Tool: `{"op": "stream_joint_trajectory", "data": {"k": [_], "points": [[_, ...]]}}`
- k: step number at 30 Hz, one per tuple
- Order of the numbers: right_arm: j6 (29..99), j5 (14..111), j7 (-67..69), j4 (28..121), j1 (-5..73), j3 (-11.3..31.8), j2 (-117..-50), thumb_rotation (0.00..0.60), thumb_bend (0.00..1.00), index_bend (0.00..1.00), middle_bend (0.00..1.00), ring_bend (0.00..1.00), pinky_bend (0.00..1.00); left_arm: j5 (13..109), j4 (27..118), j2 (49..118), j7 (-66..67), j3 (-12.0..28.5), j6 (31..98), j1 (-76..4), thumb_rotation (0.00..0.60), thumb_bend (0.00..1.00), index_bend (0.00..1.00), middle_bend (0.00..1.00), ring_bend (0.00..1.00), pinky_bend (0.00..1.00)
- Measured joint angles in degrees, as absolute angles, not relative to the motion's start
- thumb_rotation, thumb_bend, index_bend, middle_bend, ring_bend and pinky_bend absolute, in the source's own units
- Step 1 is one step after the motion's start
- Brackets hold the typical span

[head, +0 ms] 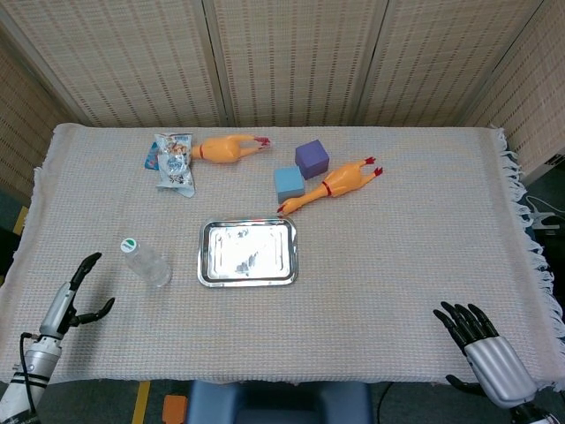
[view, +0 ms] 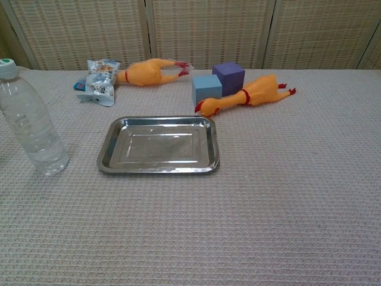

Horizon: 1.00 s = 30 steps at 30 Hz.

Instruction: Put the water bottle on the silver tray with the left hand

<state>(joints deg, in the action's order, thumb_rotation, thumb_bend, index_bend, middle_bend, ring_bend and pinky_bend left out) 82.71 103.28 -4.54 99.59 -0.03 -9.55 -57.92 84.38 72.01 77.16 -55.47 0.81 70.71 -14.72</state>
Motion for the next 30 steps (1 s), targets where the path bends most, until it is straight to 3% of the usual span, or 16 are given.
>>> {"op": "stream_joint_trajectory", "data": {"k": [12, 30], "points": [[82.41, 103.33, -5.94, 99.46, -0.03, -9.63, -58.5, 0.6, 0.0, 0.0, 0.0, 0.0, 0.0, 81.45, 66.25, 85.12, -44.28, 4.15, 67.67, -18.02, 0.6, 0.33, 0.0, 0.0, 0.0, 0.0], [81.47, 102.39, -5.92, 99.59, 0.41, -9.6, -58.54, 0.6, 0.0, 0.0, 0.0, 0.0, 0.0, 79.51, 69.38, 87.62, -43.06, 6.7, 61.03, -22.86, 0.6, 0.34, 0.0, 0.0, 0.0, 0.0]]}}
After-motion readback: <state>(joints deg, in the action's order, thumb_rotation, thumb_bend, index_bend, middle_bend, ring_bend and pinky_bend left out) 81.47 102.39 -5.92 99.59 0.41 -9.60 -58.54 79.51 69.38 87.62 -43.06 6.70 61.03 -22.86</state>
